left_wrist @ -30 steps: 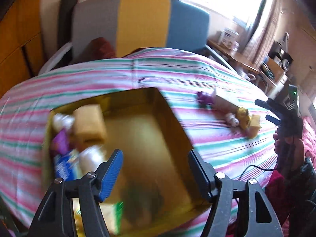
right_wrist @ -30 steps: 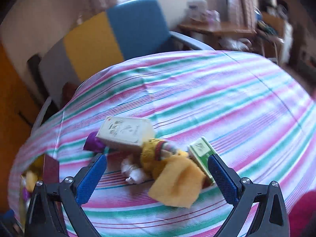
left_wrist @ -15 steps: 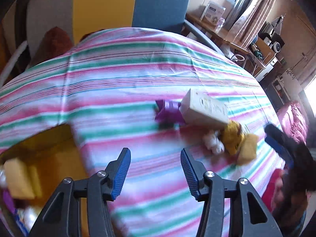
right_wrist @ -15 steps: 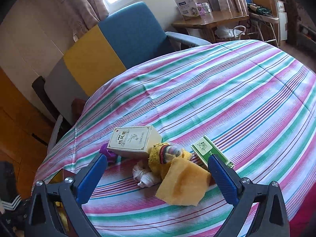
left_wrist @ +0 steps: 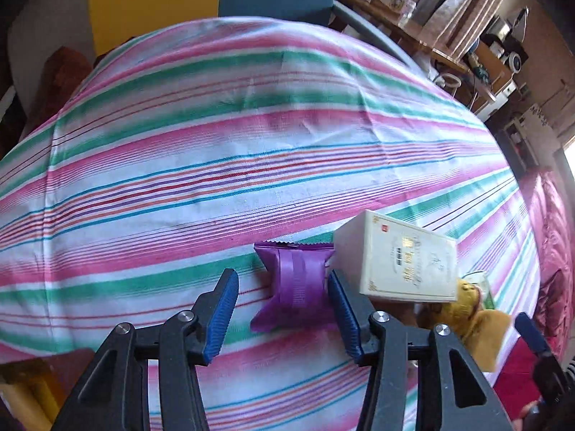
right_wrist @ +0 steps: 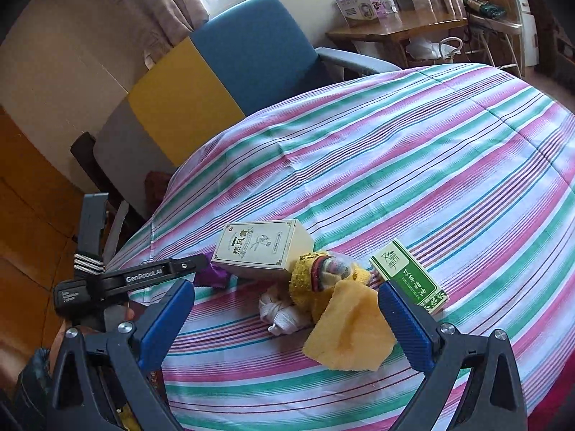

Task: Organize objects
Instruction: 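Move the left tool to the purple candy packet and grasp it, then lift the purple packet with the left tool while the right tool grasps the white rope bundle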

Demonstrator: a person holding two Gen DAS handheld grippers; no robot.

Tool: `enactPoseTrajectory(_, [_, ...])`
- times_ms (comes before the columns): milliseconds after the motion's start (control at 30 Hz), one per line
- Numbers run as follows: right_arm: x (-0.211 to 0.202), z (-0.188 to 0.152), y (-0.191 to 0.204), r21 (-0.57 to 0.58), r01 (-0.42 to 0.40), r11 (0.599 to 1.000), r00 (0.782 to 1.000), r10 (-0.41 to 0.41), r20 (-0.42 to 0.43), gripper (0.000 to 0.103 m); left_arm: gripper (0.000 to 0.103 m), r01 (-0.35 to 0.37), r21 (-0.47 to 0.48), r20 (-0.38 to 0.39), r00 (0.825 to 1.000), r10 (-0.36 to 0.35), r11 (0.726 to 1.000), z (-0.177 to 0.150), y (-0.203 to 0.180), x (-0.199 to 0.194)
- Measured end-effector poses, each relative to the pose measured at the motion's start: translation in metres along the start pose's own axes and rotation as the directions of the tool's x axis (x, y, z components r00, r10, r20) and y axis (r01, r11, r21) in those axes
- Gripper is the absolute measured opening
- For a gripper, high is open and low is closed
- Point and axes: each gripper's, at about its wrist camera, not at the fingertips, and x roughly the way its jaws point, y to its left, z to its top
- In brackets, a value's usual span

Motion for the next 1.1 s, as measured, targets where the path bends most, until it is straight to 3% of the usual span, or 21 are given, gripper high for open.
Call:
enactPoseTrajectory(67, [0.000, 0.001, 0.000, -0.004, -0.003, 1.000, 1.000, 0.003, -0.001, 0.103, 0.051, -0.018, 0.018, -0.036, 0.999, 0.019, 1.000, -0.002, -0.001, 0.016])
enactPoseTrajectory(133, [-0.001, 0.001, 0.001, -0.011, 0.000, 1.000, 1.000, 0.000, 0.002, 0.103, 0.043, -0.054, 0.069, 0.010, 0.999, 0.053, 0.996, -0.010, -0.007, 0.014])
enactPoseTrajectory(167, [-0.002, 0.001, 0.002, -0.019, 0.004, 1.000, 1.000, -0.004, 0.006, 0.103, 0.034, -0.046, 0.076, 0.011, 0.999, 0.046, 0.996, -0.015, -0.008, 0.012])
enactPoseTrajectory(200, [-0.003, 0.001, 0.003, -0.027, 0.012, 1.000, 1.000, -0.011, 0.012, 0.103, 0.032, -0.035, 0.073, 0.014, 0.999, 0.034, 0.997, -0.021, -0.007, 0.010])
enactPoseTrajectory(500, [-0.006, 0.001, 0.004, -0.062, 0.062, 0.996, 0.997, -0.060, 0.039, 0.098, 0.030, -0.024, 0.091, 0.066, 0.998, 0.018, 0.996, -0.088, -0.008, -0.032])
enactPoseTrajectory(767, [0.009, -0.007, 0.022, -0.182, 0.071, 0.981, 0.997, -0.073, -0.003, 0.058, 0.030, 0.038, 0.129, 0.155, 0.986, -0.058, 0.991, -0.146, -0.017, -0.090])
enactPoseTrajectory(933, [0.026, -0.027, 0.060, -0.406, 0.077, 0.911, 0.995, -0.096, -0.027, 0.058, 0.030, 0.071, 0.109, 0.189, 0.978, -0.091, 0.991, -0.170, -0.011, -0.115])
enactPoseTrajectory(1100, [0.061, -0.045, 0.073, -0.530, 0.137, 0.837, 0.975, -0.209, -0.079, 0.058, 0.030, 0.097, 0.092, 0.216, 0.970, -0.115, 0.991, -0.197, 0.007, -0.139])
